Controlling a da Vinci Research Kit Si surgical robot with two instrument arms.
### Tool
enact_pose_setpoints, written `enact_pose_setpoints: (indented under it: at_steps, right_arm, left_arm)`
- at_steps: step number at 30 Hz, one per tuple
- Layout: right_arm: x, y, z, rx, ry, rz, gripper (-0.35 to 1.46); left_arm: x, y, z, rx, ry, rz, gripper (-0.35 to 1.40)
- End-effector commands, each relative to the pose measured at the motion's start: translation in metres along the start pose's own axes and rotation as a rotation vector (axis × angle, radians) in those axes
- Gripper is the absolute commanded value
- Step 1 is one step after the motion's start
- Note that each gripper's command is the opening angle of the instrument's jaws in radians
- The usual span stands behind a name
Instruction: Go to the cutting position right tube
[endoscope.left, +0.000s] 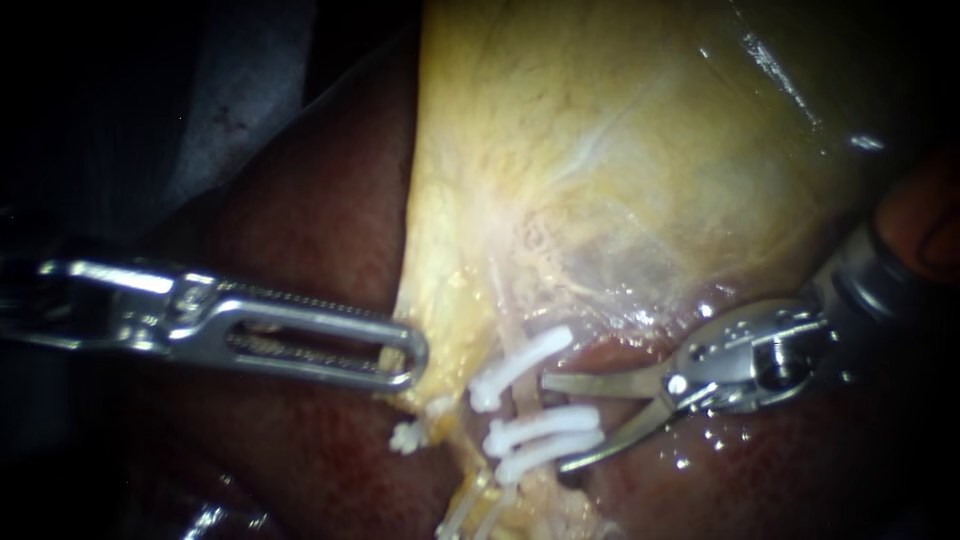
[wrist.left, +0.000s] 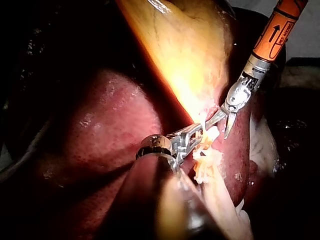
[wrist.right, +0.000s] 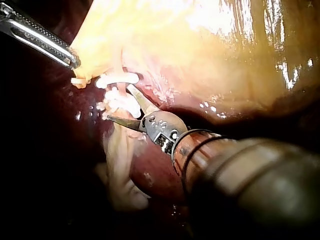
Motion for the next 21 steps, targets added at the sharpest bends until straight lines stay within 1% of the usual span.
enact_pose_setpoints:
  at_steps: [1, 11, 15, 21]
  right_arm:
    - [-0.0001, 0.0002, 0.0, -0.001, 0.0, -0.001, 0.91]
    - [0.0, 0.0011, 0.0005, -0.004, 0.001, 0.0, 0.91]
    - [0.0002, 0.0014, 0.0011, -0.006, 0.001, 0.001, 0.91]
    - [0.0008, 0.0014, 0.002, -0.004, 0.001, 0.002, 0.89]
  left_arm:
    - [0.0, -0.0001, 0.0, 0.001, 0.0, 0.0, -0.35]
    - [0.0, -0.0009, -0.0002, 0.003, -0.003, -0.003, -0.35]
    - [0.0, -0.001, -0.0002, 0.003, -0.003, -0.003, -0.35]
    - [0.0, -0.001, -0.0002, 0.003, -0.003, -0.003, -0.35]
